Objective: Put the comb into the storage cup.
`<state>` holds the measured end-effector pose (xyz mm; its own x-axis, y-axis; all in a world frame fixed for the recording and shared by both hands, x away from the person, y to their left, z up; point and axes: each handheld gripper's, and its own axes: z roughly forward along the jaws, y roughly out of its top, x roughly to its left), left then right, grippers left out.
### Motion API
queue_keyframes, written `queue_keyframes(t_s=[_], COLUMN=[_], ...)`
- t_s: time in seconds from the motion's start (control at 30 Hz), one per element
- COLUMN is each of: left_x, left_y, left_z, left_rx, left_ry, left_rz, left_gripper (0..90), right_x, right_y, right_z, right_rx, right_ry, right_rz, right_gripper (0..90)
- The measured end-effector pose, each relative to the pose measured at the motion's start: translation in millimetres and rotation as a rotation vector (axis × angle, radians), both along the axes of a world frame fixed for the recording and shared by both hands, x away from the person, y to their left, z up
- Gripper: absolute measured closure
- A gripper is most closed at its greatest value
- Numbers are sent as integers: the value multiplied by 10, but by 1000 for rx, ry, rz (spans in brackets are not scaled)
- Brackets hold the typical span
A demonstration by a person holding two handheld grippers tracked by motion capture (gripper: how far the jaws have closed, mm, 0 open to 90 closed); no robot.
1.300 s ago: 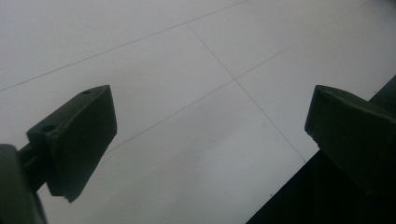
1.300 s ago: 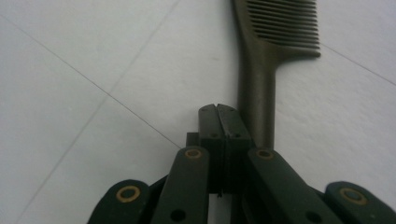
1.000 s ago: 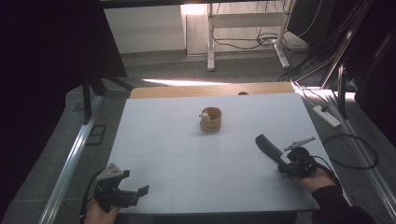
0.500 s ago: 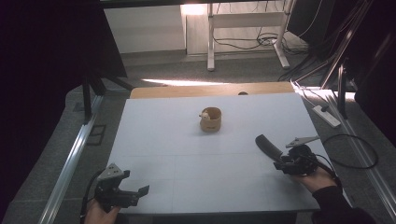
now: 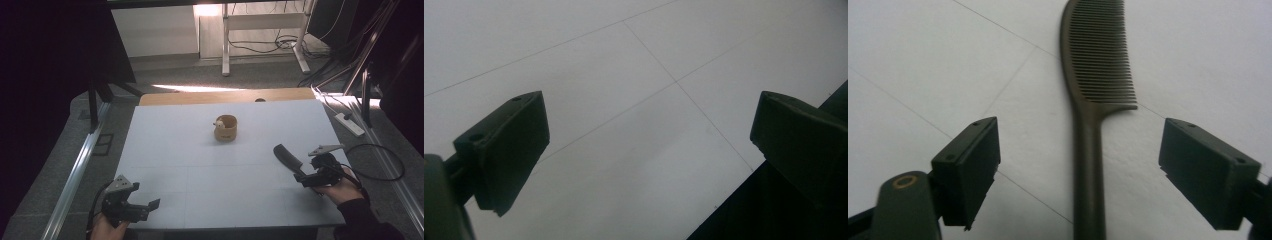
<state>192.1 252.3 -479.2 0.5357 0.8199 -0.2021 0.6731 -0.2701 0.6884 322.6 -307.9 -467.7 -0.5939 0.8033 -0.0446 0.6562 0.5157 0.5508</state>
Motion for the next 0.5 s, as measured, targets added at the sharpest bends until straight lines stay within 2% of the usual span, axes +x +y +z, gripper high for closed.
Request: queue_keyframes(t_s=[0.4,0.5], left_x=[1,1], left_y=[-1,-1], left_z=[-1,-1], left_rx=[-2,-1], left_ry=[1,2], left_rz=[-1,-1], left_gripper=[33,33], right_x=[47,50], right_y=[-134,-154], right_z=[-35,-47], right_rx=[-6,-6], right_ry=[4,-5], right_rz=[-61,-62], right_gripper=[6,0])
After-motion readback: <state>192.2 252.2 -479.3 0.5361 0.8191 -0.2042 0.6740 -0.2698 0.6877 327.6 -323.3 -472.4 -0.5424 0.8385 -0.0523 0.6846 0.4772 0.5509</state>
